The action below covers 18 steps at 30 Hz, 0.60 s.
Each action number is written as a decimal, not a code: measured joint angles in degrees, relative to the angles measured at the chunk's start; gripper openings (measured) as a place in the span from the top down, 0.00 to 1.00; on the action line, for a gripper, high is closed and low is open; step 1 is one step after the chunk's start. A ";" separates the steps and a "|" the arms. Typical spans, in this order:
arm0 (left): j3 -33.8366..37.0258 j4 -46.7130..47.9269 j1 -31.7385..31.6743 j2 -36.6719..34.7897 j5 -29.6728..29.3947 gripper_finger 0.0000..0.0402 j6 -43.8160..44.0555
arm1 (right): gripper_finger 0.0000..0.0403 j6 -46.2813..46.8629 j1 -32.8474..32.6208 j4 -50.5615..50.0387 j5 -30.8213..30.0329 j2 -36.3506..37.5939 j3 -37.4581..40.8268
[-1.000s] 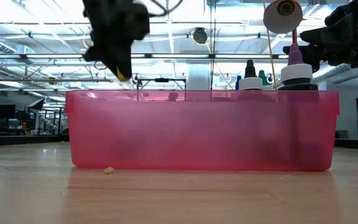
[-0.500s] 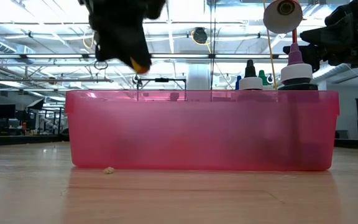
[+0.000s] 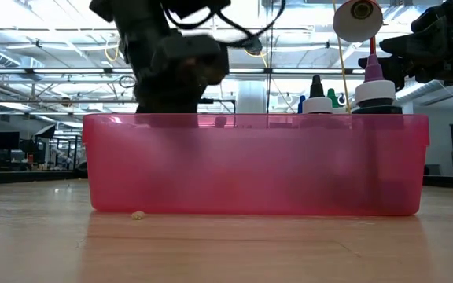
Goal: Pick & Place food coloring
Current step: Put the small orange food coloring bottle into the bin
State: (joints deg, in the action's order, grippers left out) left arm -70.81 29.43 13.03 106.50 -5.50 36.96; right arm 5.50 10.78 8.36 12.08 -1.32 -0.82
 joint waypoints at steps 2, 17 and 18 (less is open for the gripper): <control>0.00 -0.08 -0.04 1.22 0.17 0.85 -0.04 | 0.41 0.00 0.00 0.02 0.00 0.02 0.02; 0.00 -2.38 -0.53 5.01 -0.04 0.85 -0.71 | 0.41 0.00 -0.02 -0.01 0.00 -0.59 0.02; 0.00 -2.39 -0.59 5.03 -0.06 0.85 -0.66 | 0.41 0.00 -0.01 -0.03 0.00 -0.61 0.01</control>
State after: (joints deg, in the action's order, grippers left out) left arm -70.81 27.04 12.43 111.53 -5.56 36.31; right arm 5.50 10.77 8.33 12.08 -1.93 -0.81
